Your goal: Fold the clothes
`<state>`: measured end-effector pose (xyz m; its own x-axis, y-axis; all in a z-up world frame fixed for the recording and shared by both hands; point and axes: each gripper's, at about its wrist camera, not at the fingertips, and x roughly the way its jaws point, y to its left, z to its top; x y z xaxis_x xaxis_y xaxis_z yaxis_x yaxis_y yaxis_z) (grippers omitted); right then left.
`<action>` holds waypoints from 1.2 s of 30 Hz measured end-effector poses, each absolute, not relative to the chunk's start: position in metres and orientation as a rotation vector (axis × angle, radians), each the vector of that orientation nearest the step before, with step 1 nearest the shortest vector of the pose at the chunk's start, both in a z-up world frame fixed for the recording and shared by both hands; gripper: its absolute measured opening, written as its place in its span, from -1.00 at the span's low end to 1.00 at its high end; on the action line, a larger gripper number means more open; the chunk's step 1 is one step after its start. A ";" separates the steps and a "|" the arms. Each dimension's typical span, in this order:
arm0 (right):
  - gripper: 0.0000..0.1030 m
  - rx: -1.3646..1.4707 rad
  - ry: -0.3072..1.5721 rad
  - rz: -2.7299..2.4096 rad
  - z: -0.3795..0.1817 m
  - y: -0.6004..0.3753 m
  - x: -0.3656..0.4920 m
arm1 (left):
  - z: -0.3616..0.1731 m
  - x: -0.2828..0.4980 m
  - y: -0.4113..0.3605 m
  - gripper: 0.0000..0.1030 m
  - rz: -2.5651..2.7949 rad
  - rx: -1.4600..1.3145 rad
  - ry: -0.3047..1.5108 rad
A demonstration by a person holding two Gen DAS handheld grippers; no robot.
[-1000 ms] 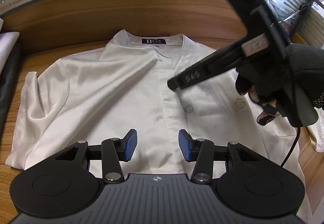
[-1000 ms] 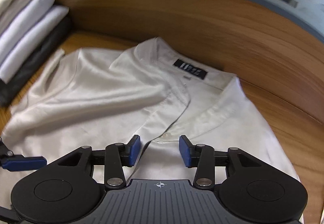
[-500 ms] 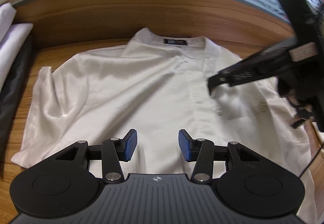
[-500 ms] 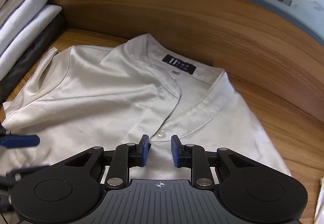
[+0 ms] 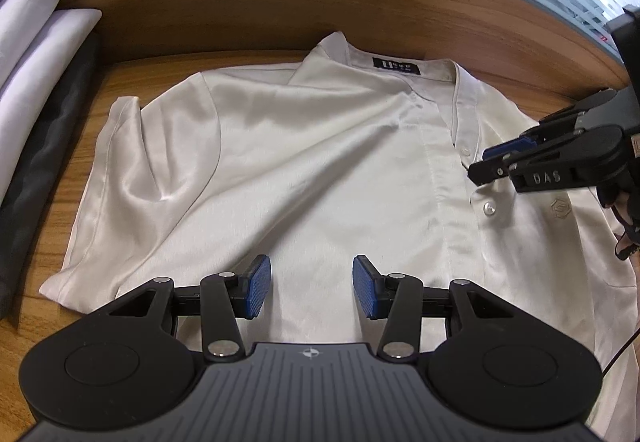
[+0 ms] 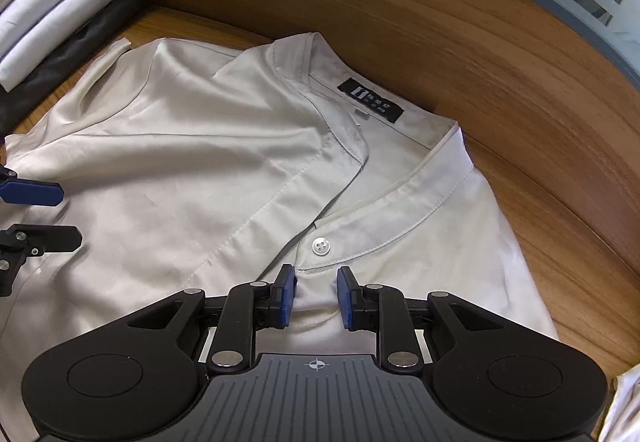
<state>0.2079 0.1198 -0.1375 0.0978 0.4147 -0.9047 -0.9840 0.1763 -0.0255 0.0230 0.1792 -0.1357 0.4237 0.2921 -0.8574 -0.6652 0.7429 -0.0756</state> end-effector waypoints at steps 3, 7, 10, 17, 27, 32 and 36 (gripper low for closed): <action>-0.71 -0.766 0.926 1.208 -0.137 0.121 0.213 | -0.135 0.023 0.177 -0.01 0.618 -0.436 0.958; -0.92 -0.620 0.962 1.164 -0.130 0.118 0.228 | -0.130 0.025 0.174 -0.01 0.608 -0.424 0.943; -0.92 -0.497 0.989 1.148 -0.122 0.114 0.236 | -0.127 0.027 0.172 -0.01 0.596 -0.413 0.934; -0.92 -0.366 0.982 1.167 -0.110 0.115 0.230 | -0.123 0.029 0.163 -0.01 0.562 -0.384 0.921; -0.92 -0.291 0.937 1.103 -0.108 0.132 0.227 | -0.112 0.005 0.145 -0.01 0.523 -0.405 0.891; -0.90 -0.293 0.946 1.063 -0.121 0.151 0.236 | -0.107 -0.015 0.135 0.00 0.535 -0.422 0.889; -0.80 -0.326 0.958 1.057 -0.132 0.165 0.236 | -0.099 -0.033 0.128 0.03 0.549 -0.430 0.882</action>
